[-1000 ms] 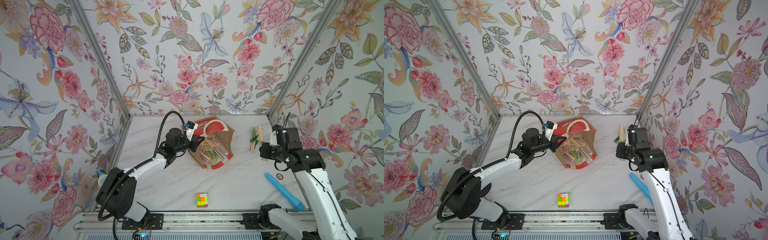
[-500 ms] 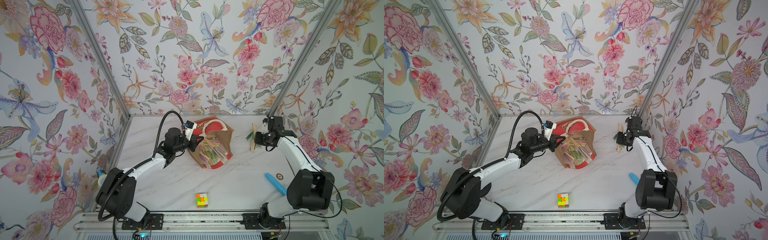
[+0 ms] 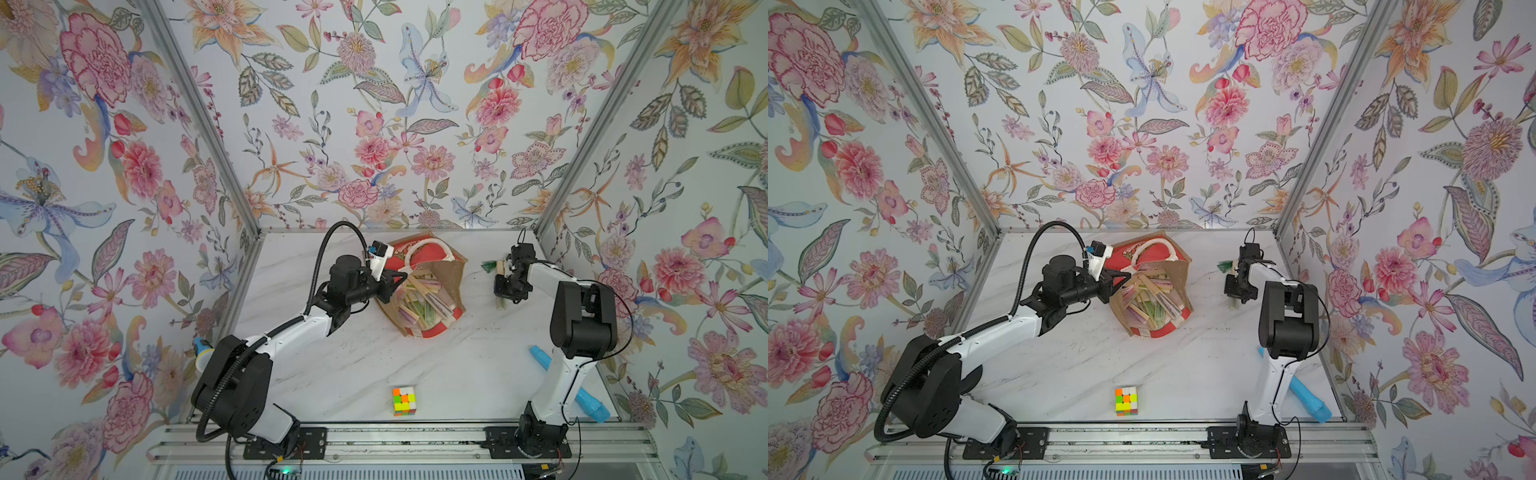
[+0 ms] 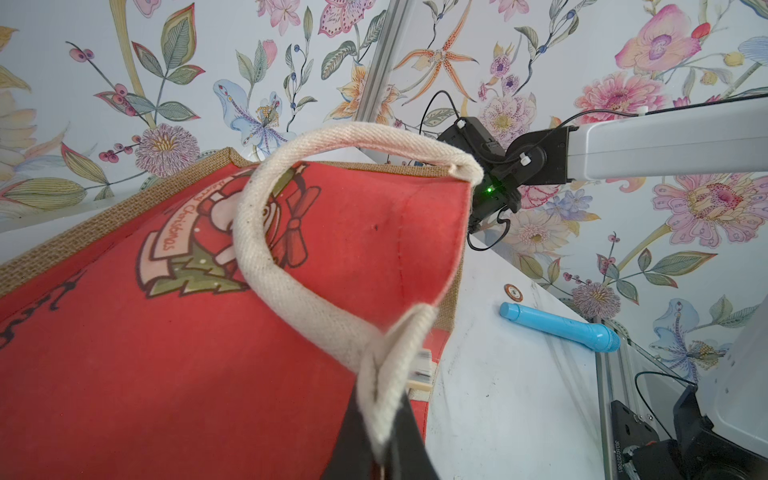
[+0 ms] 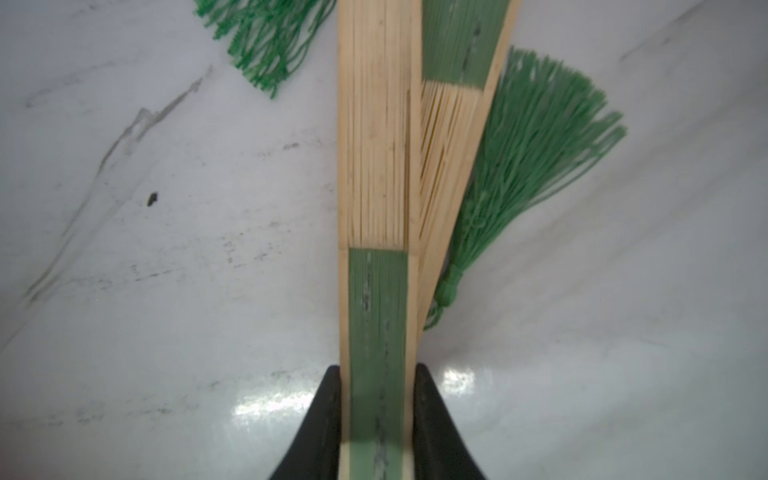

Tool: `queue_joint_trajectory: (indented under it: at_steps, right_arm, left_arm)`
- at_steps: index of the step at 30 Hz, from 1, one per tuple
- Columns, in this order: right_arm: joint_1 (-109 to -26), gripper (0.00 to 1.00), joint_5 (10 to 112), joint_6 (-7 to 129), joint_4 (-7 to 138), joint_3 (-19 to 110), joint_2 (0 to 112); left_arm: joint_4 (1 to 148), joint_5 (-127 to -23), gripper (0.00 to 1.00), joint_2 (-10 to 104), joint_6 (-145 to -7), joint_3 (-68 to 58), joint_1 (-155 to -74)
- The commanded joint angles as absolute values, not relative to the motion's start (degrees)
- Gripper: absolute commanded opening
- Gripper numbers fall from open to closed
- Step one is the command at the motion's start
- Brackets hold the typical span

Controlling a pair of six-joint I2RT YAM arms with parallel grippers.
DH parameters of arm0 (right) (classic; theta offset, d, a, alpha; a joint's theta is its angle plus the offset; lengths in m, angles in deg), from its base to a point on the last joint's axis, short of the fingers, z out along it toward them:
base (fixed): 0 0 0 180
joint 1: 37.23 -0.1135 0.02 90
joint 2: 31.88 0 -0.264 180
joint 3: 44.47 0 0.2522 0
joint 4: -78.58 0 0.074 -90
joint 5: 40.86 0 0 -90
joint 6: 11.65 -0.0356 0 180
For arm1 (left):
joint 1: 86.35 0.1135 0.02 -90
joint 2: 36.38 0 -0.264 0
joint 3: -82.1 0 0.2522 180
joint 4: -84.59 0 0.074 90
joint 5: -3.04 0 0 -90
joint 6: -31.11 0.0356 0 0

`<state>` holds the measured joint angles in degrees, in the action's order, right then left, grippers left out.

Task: Take out the folding fans from the tote bags
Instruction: Place the folding fan at the center of the board.

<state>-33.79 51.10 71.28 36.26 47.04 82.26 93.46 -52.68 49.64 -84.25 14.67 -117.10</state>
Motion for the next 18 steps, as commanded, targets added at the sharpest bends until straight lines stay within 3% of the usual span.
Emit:
queue_joint_trajectory:
  at_steps: [1,3,7,18]
  right_arm:
    - [-34.14,0.37,51.39,70.19,35.09,46.24,81.64]
    - [-34.13,0.48,52.49,70.09,35.13,44.86,78.68]
    - [-34.72,0.55,54.72,69.58,35.05,40.77,68.97]
    - [-45.22,0.60,67.10,77.19,34.76,25.29,32.53]
  left_arm:
    - [91.13,-52.77,0.00,47.65,-84.02,13.15,-116.41]
    - [91.13,-52.86,0.00,47.47,-84.00,13.19,-116.41]
    - [91.36,-52.73,0.00,47.34,-84.15,13.36,-116.42]
    - [92.10,-50.70,0.00,48.08,-86.05,12.58,-116.37]
